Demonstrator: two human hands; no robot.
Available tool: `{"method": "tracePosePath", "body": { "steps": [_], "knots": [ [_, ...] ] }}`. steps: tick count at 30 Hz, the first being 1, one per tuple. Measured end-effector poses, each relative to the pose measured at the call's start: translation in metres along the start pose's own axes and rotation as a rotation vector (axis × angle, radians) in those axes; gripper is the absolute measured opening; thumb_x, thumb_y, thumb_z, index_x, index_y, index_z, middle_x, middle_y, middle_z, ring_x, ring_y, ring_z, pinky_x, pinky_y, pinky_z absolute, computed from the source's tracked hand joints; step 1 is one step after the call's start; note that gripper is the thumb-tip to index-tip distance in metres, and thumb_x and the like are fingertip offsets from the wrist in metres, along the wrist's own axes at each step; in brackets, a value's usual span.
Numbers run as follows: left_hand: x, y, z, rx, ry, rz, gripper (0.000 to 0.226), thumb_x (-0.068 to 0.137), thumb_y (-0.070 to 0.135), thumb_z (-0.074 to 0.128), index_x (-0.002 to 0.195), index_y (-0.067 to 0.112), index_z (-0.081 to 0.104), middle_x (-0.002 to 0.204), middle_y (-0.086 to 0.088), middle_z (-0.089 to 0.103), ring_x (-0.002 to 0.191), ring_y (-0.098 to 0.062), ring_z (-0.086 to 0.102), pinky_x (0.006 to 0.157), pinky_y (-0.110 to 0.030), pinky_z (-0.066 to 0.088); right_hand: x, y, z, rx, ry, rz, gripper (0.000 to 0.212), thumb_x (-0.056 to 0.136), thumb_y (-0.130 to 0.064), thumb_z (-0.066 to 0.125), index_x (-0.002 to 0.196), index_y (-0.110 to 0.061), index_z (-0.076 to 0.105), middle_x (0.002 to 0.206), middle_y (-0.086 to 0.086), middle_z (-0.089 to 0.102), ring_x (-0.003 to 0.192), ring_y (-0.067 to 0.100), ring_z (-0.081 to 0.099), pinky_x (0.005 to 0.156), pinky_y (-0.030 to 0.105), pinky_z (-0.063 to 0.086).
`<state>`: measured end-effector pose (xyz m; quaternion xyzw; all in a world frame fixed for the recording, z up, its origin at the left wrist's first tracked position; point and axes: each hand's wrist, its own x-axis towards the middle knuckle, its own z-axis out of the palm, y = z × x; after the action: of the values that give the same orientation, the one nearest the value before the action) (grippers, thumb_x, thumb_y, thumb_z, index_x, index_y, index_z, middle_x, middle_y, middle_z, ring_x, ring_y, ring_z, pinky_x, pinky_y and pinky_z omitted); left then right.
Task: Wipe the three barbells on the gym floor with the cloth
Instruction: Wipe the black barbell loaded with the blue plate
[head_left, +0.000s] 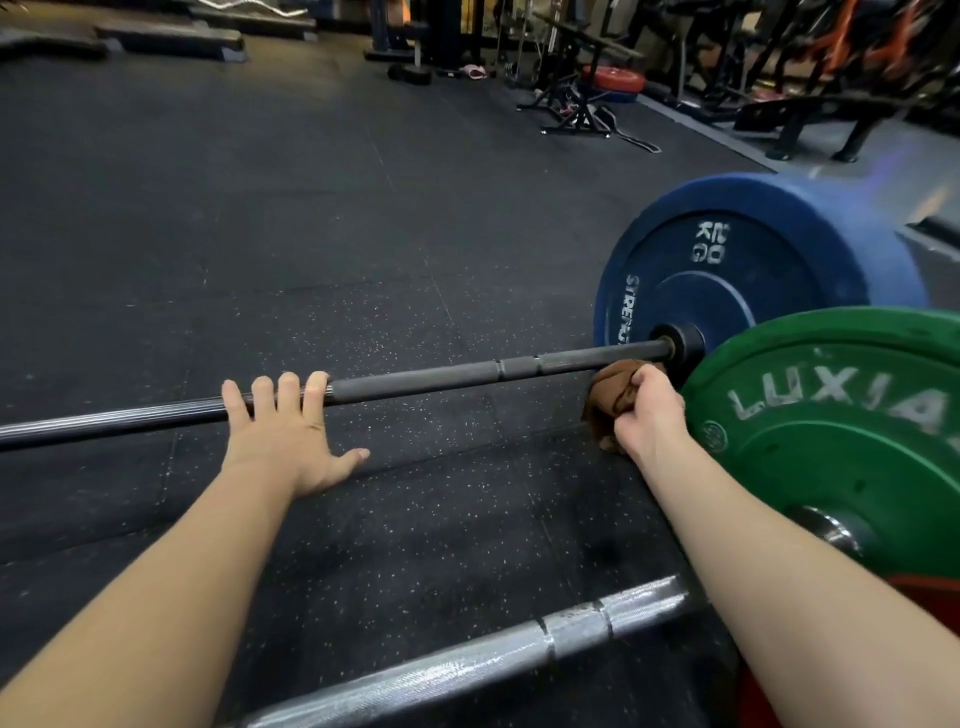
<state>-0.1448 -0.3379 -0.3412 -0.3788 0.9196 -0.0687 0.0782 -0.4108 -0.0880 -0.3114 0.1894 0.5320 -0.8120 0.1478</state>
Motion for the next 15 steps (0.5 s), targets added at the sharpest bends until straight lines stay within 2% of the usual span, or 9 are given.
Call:
{"method": "tracePosePath", "body": {
  "steps": [3, 5, 8, 9, 11, 13, 15],
  "knots": [
    [0.001, 0.0, 0.001, -0.003, 0.005, -0.004, 0.109, 0.082, 0.09, 0.033, 0.159, 0.02, 0.001, 0.16, -0.01, 0.015, 0.146, -0.036, 0.015, 0.121, -0.063, 0.001, -0.013, 0.021, 0.006, -0.014, -0.053, 0.043, 0.018, 0.093, 0.002, 0.045, 0.091, -0.01, 0.059, 0.069, 0.002, 0.06, 0.05, 0.013, 0.054, 0.047, 0.022, 0.046],
    [0.002, 0.0, 0.001, -0.001, 0.01, -0.004, 0.109, 0.081, 0.09, 0.033, 0.159, 0.021, 0.001, 0.159, -0.01, 0.017, 0.145, -0.036, 0.016, 0.12, -0.063, 0.001, -0.019, 0.03, 0.011, -0.038, -0.077, 0.069, 0.018, 0.094, 0.001, 0.045, 0.09, -0.009, 0.059, 0.07, 0.003, 0.058, 0.052, 0.012, 0.052, 0.049, 0.023, 0.045],
    [0.002, -0.001, 0.003, -0.005, 0.015, -0.005, 0.109, 0.081, 0.09, 0.034, 0.159, 0.02, 0.002, 0.159, -0.01, 0.017, 0.145, -0.036, 0.017, 0.12, -0.063, 0.001, -0.017, 0.029, 0.016, -0.048, -0.07, 0.067, 0.021, 0.091, 0.001, 0.045, 0.1, -0.007, 0.063, 0.081, 0.008, 0.062, 0.064, 0.018, 0.057, 0.064, 0.029, 0.052],
    [0.002, -0.001, 0.003, -0.002, 0.015, -0.006, 0.11, 0.081, 0.09, 0.034, 0.159, 0.02, 0.002, 0.159, -0.01, 0.017, 0.145, -0.036, 0.017, 0.121, -0.063, 0.001, -0.014, 0.024, 0.016, -0.054, -0.048, 0.038, 0.025, 0.09, 0.001, 0.046, 0.104, -0.006, 0.065, 0.083, 0.008, 0.065, 0.067, 0.019, 0.06, 0.064, 0.029, 0.055],
    [0.002, 0.0, 0.002, 0.004, 0.017, -0.004, 0.11, 0.081, 0.09, 0.033, 0.159, 0.02, 0.002, 0.159, -0.01, 0.018, 0.145, -0.036, 0.017, 0.121, -0.063, 0.002, -0.004, 0.009, 0.014, -0.045, 0.04, -0.031, 0.026, 0.09, 0.001, 0.048, 0.105, -0.006, 0.067, 0.085, 0.007, 0.068, 0.063, 0.017, 0.062, 0.052, 0.024, 0.055],
    [0.002, 0.0, 0.002, 0.008, 0.013, -0.002, 0.109, 0.081, 0.09, 0.033, 0.158, 0.02, 0.001, 0.159, -0.01, 0.017, 0.145, -0.036, 0.017, 0.121, -0.063, 0.002, 0.008, -0.004, 0.01, -0.035, 0.124, -0.076, 0.022, 0.089, 0.001, 0.047, 0.098, -0.007, 0.065, 0.085, 0.009, 0.068, 0.054, 0.015, 0.061, 0.046, 0.023, 0.051],
    [0.002, 0.0, 0.003, 0.013, 0.015, -0.003, 0.108, 0.082, 0.09, 0.032, 0.158, 0.02, 0.001, 0.158, -0.01, 0.016, 0.145, -0.036, 0.017, 0.121, -0.063, 0.002, 0.014, -0.012, 0.004, -0.055, 0.141, -0.085, 0.019, 0.088, 0.002, 0.044, 0.083, -0.006, 0.06, 0.07, 0.008, 0.063, 0.039, 0.012, 0.051, 0.041, 0.021, 0.044]
  ]
}}
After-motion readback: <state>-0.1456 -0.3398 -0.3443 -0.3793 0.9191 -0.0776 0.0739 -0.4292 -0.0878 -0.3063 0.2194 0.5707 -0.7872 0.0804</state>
